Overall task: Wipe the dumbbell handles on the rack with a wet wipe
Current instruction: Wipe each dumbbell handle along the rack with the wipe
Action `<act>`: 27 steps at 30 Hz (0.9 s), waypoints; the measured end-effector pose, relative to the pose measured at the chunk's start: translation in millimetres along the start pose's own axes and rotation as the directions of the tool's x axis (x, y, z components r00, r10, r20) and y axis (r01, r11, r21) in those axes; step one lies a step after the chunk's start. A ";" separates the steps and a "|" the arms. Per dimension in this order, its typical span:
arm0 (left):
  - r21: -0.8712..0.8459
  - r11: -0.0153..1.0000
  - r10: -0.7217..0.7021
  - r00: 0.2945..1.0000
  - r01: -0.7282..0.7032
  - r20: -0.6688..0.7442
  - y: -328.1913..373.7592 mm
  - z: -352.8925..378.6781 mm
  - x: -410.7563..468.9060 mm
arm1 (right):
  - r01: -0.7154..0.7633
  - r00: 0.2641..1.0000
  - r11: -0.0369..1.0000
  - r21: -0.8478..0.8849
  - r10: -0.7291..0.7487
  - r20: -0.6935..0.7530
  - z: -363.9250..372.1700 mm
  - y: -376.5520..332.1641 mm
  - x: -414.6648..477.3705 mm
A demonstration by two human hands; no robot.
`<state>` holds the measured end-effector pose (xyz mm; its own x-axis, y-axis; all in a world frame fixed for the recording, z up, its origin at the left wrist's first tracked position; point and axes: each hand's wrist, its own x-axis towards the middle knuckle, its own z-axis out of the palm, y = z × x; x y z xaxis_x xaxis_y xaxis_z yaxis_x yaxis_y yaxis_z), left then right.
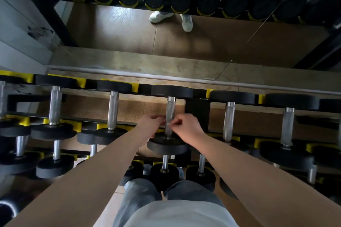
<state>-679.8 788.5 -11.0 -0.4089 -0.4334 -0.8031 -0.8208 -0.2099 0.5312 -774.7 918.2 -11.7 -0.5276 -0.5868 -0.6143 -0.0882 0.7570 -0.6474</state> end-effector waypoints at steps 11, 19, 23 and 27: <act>-0.111 0.991 -0.078 0.997 0.080 0.021 -3.8 -2.7 0.2 | 0.230 0.890 0.959 -0.164 -0.275 -0.363 -5.9 -17.1 18.0; -0.182 0.979 -0.093 0.996 0.095 0.015 -8.2 -7.0 0.6 | 0.529 0.846 0.700 -0.479 -0.481 0.231 -7.8 12.5 -0.6; -0.208 0.974 -0.092 0.996 0.093 0.014 -9.4 -8.0 0.0 | 0.477 0.844 0.700 -0.532 -0.533 0.054 -14.7 -0.1 10.0; -0.204 0.973 -0.105 0.994 0.104 0.008 -8.4 -5.6 -0.8 | 0.343 0.802 0.674 -0.654 -0.573 -0.170 -12.7 -19.5 21.3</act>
<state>-670.4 785.7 -13.3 -0.3238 -0.4020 -0.8564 -0.7604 -0.4281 0.4885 -795.0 894.5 -6.4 -0.5164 -0.8551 -0.0450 -0.7929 0.4974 -0.3519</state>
